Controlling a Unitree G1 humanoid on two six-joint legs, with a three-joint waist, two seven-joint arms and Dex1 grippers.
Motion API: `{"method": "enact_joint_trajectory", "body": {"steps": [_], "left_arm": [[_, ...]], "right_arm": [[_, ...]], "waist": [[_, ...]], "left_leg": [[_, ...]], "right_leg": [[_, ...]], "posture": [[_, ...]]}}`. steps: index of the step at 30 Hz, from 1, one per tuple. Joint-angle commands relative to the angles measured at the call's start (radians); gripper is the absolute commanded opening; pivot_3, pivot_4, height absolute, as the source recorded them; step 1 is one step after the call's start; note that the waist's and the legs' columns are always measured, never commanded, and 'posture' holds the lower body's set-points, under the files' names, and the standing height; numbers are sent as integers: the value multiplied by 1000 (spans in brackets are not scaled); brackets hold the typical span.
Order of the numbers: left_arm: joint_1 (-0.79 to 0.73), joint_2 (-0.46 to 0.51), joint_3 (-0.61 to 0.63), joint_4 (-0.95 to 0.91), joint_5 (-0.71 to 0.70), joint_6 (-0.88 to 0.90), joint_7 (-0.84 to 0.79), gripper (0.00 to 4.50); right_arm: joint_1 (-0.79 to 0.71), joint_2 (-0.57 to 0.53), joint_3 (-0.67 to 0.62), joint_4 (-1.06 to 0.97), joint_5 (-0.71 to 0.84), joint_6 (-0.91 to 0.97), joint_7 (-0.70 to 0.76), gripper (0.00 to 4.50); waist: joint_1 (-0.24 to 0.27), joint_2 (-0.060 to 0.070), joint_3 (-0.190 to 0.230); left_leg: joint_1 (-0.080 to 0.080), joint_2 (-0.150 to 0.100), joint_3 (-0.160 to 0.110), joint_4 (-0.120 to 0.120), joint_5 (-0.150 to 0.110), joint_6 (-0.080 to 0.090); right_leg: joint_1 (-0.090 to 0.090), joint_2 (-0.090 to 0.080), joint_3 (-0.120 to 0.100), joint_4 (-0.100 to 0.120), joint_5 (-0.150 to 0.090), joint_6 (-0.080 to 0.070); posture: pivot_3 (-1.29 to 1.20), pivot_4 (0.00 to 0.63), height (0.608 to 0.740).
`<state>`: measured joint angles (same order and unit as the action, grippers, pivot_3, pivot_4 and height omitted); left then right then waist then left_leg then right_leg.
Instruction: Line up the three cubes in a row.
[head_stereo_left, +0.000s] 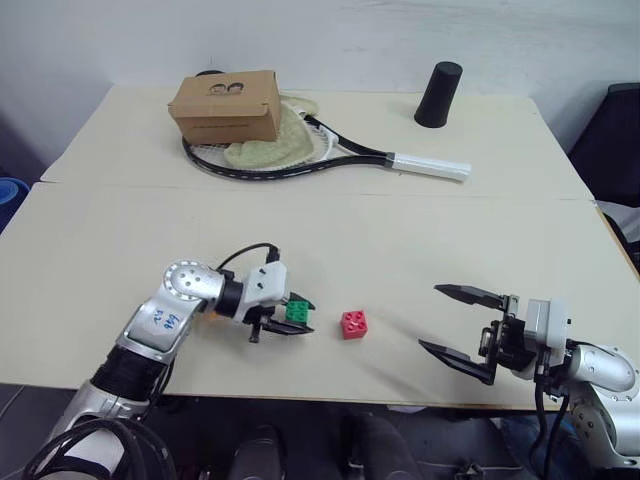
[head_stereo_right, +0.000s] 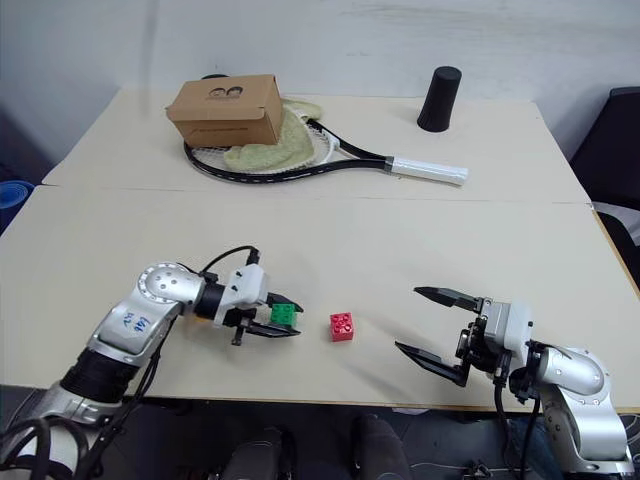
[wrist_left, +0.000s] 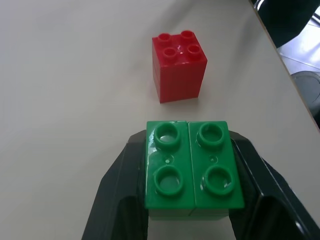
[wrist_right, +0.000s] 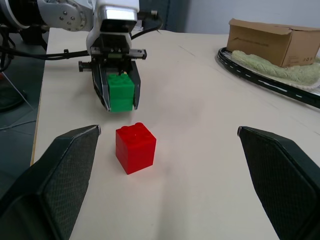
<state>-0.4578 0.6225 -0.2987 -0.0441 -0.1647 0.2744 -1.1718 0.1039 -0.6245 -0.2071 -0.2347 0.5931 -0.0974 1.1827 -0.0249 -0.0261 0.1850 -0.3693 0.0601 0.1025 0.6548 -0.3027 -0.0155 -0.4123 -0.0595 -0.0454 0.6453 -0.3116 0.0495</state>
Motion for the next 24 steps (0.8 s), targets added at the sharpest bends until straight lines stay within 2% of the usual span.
{"method": "enact_joint_trajectory", "body": {"steps": [1,13,14,18,24], "left_arm": [[17,-3,-12,-10,44,-20,38,1512],[43,4,-20,-40,20,2,20,1512],[38,1,-8,-48,13,-15,22,2223],[14,-1,52,-75,-44,-46,10,3323],[-7,78,153,-121,-117,-44,-44,3323]], "right_arm": [[-15,-12,-24,-72,23,22,-34,4500],[-41,-24,-16,-124,30,96,-61,4500],[-49,-22,-13,-118,29,99,-61,4500],[-63,-17,-3,-108,28,103,-54,4500],[-60,-10,-3,-70,24,84,-22,4500]], "waist": [[1,0,0],[3,0,0],[2,0,0],[3,0,0],[1,0,0]], "left_leg": [[0,0,0,0,0,0],[0,0,-1,0,0,0],[0,0,-1,0,0,0],[0,0,-1,1,0,0],[0,0,-1,1,0,0]], "right_leg": [[0,0,0,0,0,0],[1,-1,0,0,0,0],[1,0,0,0,0,0],[1,0,-1,0,0,0],[1,0,-1,0,0,0]], "posture": [[0,150,740],[0,150,740],[0,150,740],[0,150,740],[0,150,740]]}}
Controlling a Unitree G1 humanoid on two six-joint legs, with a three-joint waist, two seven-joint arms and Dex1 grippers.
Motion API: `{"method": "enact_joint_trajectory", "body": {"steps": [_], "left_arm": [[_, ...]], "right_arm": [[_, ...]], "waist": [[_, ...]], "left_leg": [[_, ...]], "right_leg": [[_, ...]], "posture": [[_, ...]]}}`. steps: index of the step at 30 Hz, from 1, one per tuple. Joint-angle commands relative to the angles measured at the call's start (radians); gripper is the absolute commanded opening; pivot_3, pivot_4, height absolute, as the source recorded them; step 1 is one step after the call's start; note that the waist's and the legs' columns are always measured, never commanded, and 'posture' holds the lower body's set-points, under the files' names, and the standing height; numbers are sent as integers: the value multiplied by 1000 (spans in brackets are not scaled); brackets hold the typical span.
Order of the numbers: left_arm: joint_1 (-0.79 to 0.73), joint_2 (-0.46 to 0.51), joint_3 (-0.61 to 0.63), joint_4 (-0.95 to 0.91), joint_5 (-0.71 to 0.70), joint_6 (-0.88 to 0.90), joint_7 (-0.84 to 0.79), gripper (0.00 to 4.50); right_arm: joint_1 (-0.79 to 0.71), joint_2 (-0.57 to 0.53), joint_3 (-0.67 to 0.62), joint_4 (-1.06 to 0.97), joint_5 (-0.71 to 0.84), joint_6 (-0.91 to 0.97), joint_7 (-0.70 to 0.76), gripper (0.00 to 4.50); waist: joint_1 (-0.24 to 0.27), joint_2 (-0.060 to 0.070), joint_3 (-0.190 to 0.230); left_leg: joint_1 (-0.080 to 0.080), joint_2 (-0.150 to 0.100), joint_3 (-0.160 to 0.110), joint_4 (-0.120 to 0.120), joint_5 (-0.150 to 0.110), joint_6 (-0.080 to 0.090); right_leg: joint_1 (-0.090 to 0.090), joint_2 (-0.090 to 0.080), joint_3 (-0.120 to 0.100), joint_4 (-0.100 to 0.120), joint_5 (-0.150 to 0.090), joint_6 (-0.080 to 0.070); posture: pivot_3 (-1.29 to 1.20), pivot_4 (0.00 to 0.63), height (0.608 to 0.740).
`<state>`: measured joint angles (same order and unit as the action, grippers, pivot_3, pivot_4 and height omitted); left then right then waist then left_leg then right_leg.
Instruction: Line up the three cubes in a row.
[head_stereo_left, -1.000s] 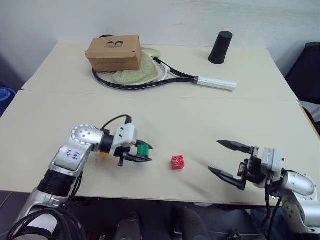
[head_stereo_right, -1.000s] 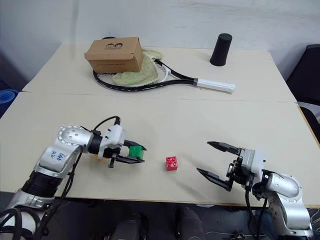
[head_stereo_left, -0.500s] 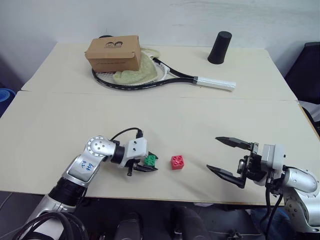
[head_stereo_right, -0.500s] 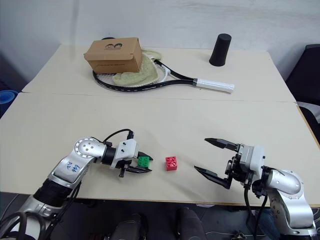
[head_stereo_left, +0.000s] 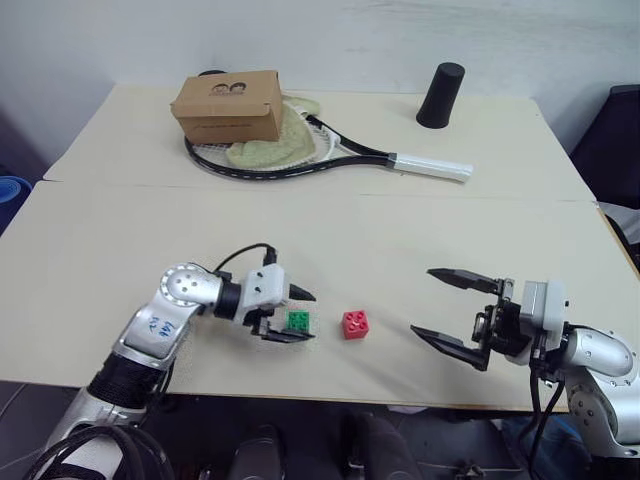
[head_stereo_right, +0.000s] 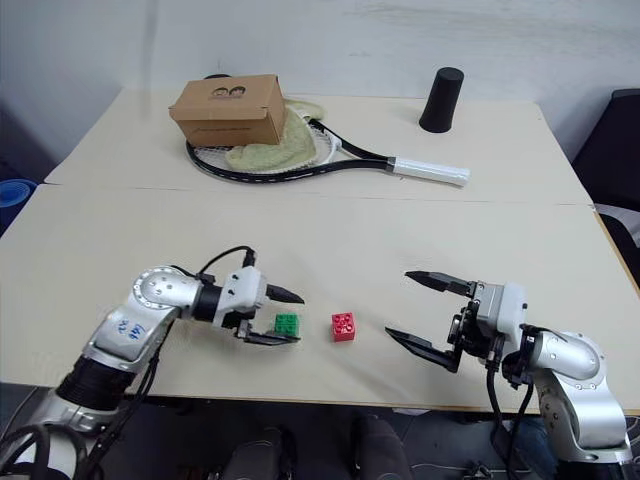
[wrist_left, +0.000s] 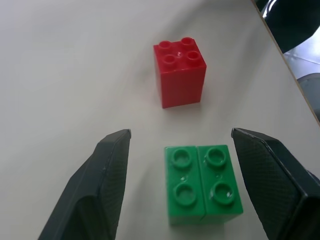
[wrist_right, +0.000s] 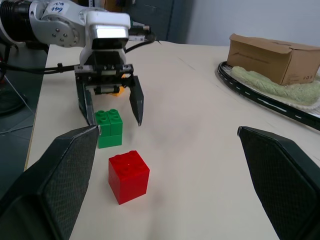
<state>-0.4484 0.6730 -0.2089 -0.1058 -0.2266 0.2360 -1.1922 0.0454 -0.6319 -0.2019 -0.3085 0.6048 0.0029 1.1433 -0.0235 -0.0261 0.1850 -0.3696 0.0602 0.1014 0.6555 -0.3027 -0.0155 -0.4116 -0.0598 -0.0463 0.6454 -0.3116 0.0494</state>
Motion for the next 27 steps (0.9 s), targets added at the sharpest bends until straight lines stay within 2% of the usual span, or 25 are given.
{"method": "enact_joint_trajectory", "body": {"steps": [1,4,7,9,12,15,17,19,22,24,27], "left_arm": [[-17,38,93,-77,-87,11,-27,3323],[10,100,221,-99,-177,49,-41,3323],[114,180,364,-40,-204,62,-39,3323],[212,203,483,20,-213,55,-5,3669],[373,195,653,84,-211,4,43,4444],[537,138,847,96,-238,-37,106,4476],[626,103,927,96,-245,-64,124,4476],[698,73,970,80,-256,-56,143,4476],[743,45,959,2,-264,-42,176,4476],[739,39,923,-54,-271,-1,208,4476],[651,23,799,-172,-294,106,299,4476]], "right_arm": [[-4,-1,-8,10,13,-19,24,4500],[-21,5,-5,17,23,-23,38,4500],[-53,19,4,24,18,-36,41,4500],[-74,34,16,24,16,-44,43,4500],[-96,58,40,14,9,-52,34,4500],[-115,66,80,-7,44,-26,70,4500],[-132,61,103,-11,49,-14,89,4500],[-149,64,127,0,42,-21,111,4500],[-170,76,144,37,34,-28,126,4500],[-177,73,148,52,38,-22,136,4500],[-185,61,152,86,35,-26,174,4500]], "waist": [[-1,0,0],[-4,0,0],[-11,1,0],[-15,2,0],[-8,1,0],[-6,1,0],[-3,0,0],[-2,0,0],[2,0,-1],[9,-1,-1],[18,-1,-1]], "left_leg": [[0,0,0,0,0,0],[0,0,0,0,0,0],[1,1,1,-1,0,0],[3,1,1,-3,0,-1],[3,2,1,-3,0,-1],[1,2,1,-3,-1,0],[1,2,1,-3,-2,0],[1,2,0,-3,-3,0],[2,2,-3,-3,-3,0],[1,2,-4,-3,-3,0],[2,2,-4,-3,-3,0]], "right_leg": [[0,0,0,0,0,0],[0,0,0,0,0,0],[0,0,1,1,0,-1],[0,1,1,1,-1,-1],[-1,1,0,1,-1,-2],[-2,-1,0,0,-1,-2],[-1,-1,0,-1,-1,-2],[0,-2,-1,-1,-1,-2],[1,-4,-2,-2,-1,-3],[1,-4,-3,-2,-1,-3],[2,-4,-3,-2,-1,-3]], "posture": [[0,150,740],[0,150,740],[0,150,740],[0,150,740],[0,150,740],[0,150,740],[0,150,740],[0,150,740],[0,150,740],[0,150,740],[0,150,740]]}}
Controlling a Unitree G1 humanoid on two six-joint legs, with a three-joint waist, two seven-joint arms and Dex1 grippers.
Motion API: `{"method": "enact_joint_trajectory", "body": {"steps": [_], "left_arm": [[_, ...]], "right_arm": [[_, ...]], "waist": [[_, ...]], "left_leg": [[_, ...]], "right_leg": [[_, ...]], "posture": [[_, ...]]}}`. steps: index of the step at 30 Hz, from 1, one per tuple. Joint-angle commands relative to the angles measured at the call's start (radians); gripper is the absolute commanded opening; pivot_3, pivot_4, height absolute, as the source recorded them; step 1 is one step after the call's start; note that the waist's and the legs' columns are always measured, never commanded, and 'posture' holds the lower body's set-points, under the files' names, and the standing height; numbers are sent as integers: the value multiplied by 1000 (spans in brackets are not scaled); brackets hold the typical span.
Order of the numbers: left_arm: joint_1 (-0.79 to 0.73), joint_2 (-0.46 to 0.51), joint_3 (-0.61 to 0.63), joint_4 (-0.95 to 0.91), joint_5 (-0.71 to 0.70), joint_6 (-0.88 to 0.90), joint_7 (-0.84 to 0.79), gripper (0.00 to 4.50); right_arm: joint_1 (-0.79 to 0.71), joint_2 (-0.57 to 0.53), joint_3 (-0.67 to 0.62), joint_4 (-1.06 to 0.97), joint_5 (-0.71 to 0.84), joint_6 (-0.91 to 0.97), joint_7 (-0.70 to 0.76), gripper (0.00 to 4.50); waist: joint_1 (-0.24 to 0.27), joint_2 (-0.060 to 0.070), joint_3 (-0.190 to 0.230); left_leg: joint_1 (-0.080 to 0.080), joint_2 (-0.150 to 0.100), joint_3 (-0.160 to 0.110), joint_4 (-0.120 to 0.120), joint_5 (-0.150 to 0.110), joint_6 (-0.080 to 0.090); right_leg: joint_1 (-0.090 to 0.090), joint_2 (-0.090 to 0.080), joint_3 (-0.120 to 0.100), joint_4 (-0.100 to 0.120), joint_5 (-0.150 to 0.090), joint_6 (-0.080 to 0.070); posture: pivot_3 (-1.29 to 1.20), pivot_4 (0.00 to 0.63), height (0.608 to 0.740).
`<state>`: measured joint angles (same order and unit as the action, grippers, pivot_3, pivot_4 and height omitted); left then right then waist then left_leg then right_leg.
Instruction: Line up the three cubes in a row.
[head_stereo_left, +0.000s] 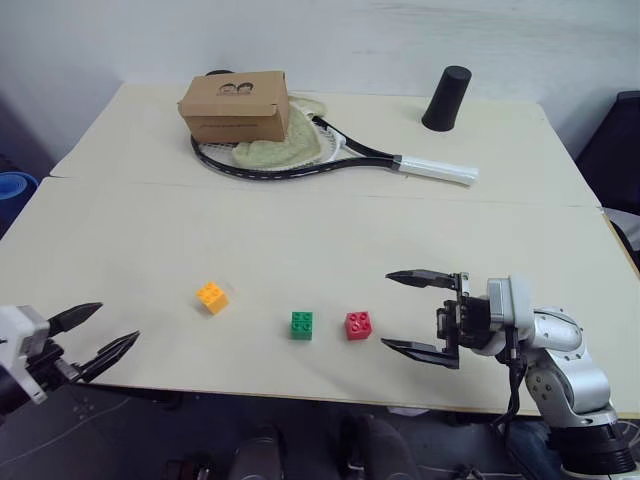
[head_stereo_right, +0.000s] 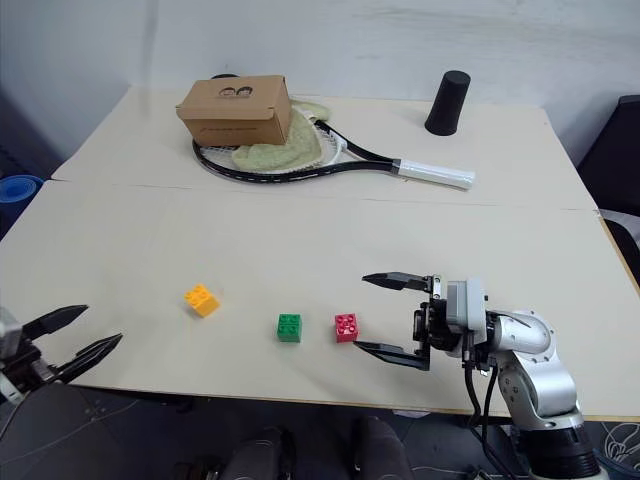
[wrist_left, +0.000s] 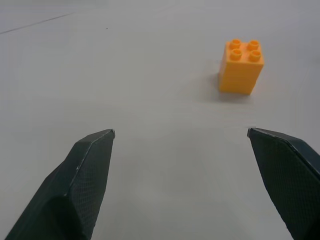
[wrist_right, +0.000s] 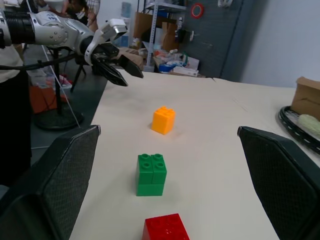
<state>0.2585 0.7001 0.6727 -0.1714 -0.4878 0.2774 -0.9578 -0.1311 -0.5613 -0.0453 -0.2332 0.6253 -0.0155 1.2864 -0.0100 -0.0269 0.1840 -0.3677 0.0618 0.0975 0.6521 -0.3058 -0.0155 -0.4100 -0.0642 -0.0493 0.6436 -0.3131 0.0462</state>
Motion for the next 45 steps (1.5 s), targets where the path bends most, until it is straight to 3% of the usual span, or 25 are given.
{"method": "enact_joint_trajectory", "body": {"steps": [1,8,12,19,27,33,39,45], "left_arm": [[-75,-5,-112,-124,-28,83,82,4476],[-178,21,-320,-56,78,99,109,4476],[-218,18,-374,35,130,55,121,3651],[-278,18,-384,122,115,-8,70,1490],[-350,153,-452,220,89,-293,-354,1467],[-537,139,-612,428,159,-480,-558,1467],[-692,70,-731,637,217,-596,-628,1467],[-743,70,-784,725,217,-606,-655,1467]], "right_arm": [[-11,-10,-5,20,12,-11,39,4500],[-13,-8,-18,52,2,-27,64,4500],[-4,-8,-32,62,-7,-47,64,4500],[57,-29,-42,26,11,-40,71,4500],[118,-45,-75,8,3,-62,70,4500],[149,-63,-81,6,-5,-69,80,4500],[208,-123,-111,-35,9,-28,81,4500],[263,-133,-130,-82,18,-2,44,4500]], "waist": [[5,0,0],[-16,1,0],[-20,1,0],[-16,1,0],[-17,2,0],[-13,2,0],[-11,2,0],[-15,2,0]], "left_leg": [[0,0,0,0,0,0],[0,1,2,-2,0,-1],[1,1,2,-1,0,-1],[-1,0,2,-1,0,-1],[0,1,2,-1,1,-2],[0,0,3,0,1,-1],[-2,0,4,3,0,-1],[-1,1,4,3,0,-1]], "right_leg": [[0,0,0,0,0,0],[-1,3,1,1,0,0],[-2,3,1,1,0,0],[-2,2,0,1,0,0],[-2,3,0,1,0,-1],[-1,3,0,1,0,-1],[-2,4,0,2,0,0],[-2,5,0,3,0,1]], "posture": [[0,150,740],[0,150,740],[0,150,740],[0,150,740],[0,150,740],[0,150,740],[0,150,740],[0,150,740]]}}
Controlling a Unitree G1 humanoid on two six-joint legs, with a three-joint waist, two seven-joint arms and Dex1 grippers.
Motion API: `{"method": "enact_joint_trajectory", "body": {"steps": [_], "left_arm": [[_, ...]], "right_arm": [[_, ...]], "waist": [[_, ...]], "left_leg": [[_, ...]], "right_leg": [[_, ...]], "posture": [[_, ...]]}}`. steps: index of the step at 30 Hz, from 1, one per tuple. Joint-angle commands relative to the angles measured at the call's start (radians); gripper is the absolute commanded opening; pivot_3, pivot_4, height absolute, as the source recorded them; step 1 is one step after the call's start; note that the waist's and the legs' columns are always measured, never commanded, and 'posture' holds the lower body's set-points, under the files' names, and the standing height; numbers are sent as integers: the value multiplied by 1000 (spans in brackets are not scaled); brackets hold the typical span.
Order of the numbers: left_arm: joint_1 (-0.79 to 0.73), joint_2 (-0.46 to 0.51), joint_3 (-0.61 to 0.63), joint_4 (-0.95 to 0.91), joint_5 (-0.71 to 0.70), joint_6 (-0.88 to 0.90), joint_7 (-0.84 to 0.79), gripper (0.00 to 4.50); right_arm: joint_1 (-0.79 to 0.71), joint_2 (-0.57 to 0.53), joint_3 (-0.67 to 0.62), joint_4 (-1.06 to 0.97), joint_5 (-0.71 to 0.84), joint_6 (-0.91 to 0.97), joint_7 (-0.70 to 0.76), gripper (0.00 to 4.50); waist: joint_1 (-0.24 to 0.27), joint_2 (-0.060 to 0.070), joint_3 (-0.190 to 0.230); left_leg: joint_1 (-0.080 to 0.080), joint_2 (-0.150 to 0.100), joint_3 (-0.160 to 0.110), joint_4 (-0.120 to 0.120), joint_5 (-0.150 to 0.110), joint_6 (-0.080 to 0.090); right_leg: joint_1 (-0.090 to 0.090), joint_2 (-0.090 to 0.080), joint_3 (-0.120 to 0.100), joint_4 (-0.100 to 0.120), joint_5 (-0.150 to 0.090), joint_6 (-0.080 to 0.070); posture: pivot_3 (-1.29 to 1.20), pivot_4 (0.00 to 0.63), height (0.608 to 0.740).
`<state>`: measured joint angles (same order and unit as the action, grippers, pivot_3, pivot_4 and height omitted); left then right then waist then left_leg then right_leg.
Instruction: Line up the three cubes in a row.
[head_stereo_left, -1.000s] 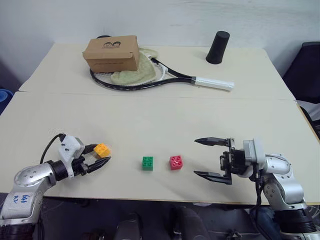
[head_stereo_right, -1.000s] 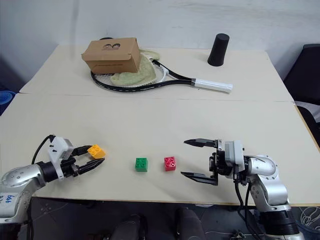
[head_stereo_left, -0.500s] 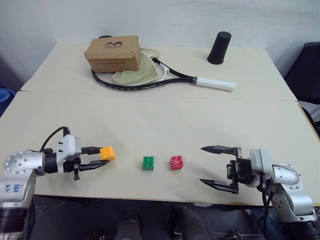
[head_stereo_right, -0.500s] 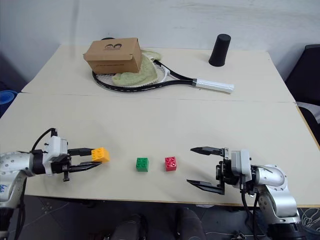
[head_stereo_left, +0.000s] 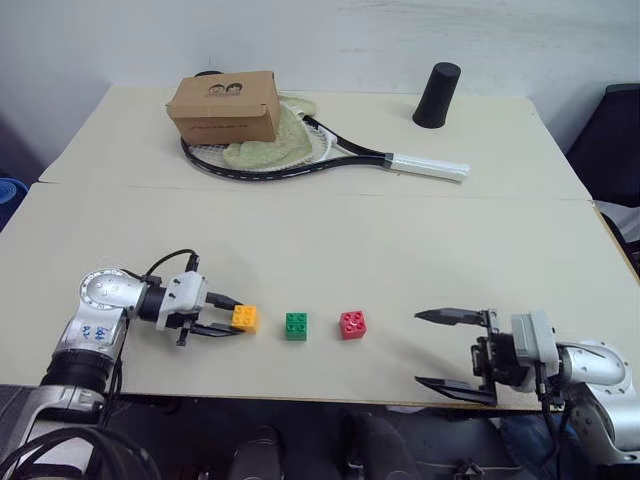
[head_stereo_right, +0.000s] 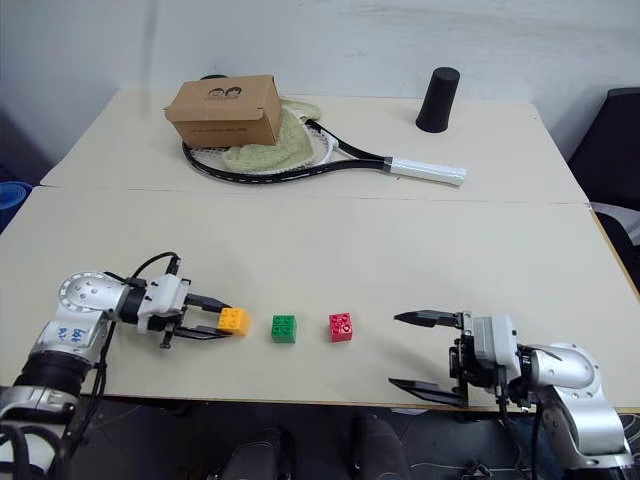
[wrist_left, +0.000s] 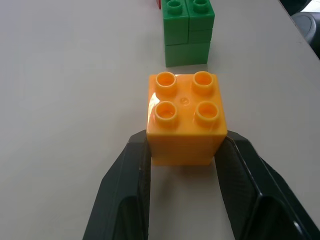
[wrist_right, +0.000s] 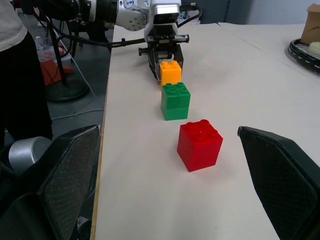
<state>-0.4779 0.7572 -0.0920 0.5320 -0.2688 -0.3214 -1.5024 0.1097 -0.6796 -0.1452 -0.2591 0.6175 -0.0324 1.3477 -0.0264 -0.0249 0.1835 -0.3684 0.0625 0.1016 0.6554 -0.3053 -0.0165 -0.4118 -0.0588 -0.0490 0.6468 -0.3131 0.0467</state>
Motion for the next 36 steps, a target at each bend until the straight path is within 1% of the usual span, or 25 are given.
{"method": "enact_joint_trajectory", "body": {"steps": [1,4,8,15,17,19,20,21,22,24,26,29,32,36], "left_arm": [[-7,15,-26,23,-6,-7,-112,1467],[1,36,-55,-6,-39,35,-112,1467],[19,66,-77,-32,-62,45,-112,1467],[16,85,-83,-22,-64,43,-112,1467],[25,105,-80,-40,-63,62,-110,2216],[39,118,-55,-52,-69,53,-94,2757],[50,129,-37,-55,-76,49,-82,3110],[60,140,-21,-56,-80,44,-70,3368],[75,155,3,-60,-89,46,-57,3750],[120,192,65,-85,-117,67,-32,4302],[192,237,147,-128,-150,93,-4,4302],[290,281,247,-194,-160,114,44,4302],[341,286,353,-283,-217,237,129,4302],[358,300,382,-347,-199,287,148,4302]], "right_arm": [[28,-13,-31,-62,26,19,-21,4500],[35,-6,-27,-67,19,15,-29,4500],[34,-1,-22,-57,13,6,-31,4500],[14,6,-11,-36,4,-3,-32,4500],[8,5,-9,-28,4,-2,-26,4500],[7,1,-9,-22,4,-1,-17,4500],[8,0,-11,-21,5,-2,-15,4500],[7,0,-13,-19,4,-5,-15,4500],[3,1,-19,-15,5,-9,-17,4500],[-8,-8,-39,-10,11,-7,-19,4500],[-12,-30,-69,-2,20,-4,-7,4500],[-16,-67,-105,14,24,-5,23,4500],[-25,-121,-143,57,20,-28,93,4500],[-31,-159,-147,88,9,-54,160,4500]], "waist": [[1,0,0],[0,0,0],[0,0,0],[1,0,0],[-1,0,0],[-1,0,0],[0,0,0],[0,0,0],[0,0,0],[-2,0,0],[-2,0,0],[-1,0,0],[5,0,0],[17,0,0]], "left_leg": [[0,0,0,0,0,0],[0,0,0,1,0,0],[0,0,0,1,0,0],[0,0,0,1,0,0],[0,0,0,1,0,0],[0,0,0,1,0,0],[0,0,0,1,0,0],[0,0,0,1,0,0],[0,0,0,1,0,0],[-1,0,0,1,0,0],[-1,1,0,1,0,0],[0,1,0,0,0,0],[0,1,0,0,0,1],[0,0,-1,0,-1,1]], "right_leg": [[0,0,0,0,0,0],[0,0,0,0,0,0],[0,0,0,1,0,0],[0,0,0,0,0,0],[0,0,0,1,0,0],[0,0,1,1,0,0],[0,0,1,0,0,0],[0,0,1,0,0,0],[0,0,1,0,0,0],[0,0,1,0,0,0],[-1,0,1,0,0,0],[-1,-1,1,0,0,0],[0,-1,0,-1,0,0],[1,-2,0,-1,0,0]], "posture": [[0,150,740],[0,150,740],[0,150,740],[0,150,740],[0,150,740],[0,150,740],[0,150,740],[0,150,740],[0,150,740],[0,150,740],[0,150,740],[0,150,740],[0,150,740],[0,150,740]]}}
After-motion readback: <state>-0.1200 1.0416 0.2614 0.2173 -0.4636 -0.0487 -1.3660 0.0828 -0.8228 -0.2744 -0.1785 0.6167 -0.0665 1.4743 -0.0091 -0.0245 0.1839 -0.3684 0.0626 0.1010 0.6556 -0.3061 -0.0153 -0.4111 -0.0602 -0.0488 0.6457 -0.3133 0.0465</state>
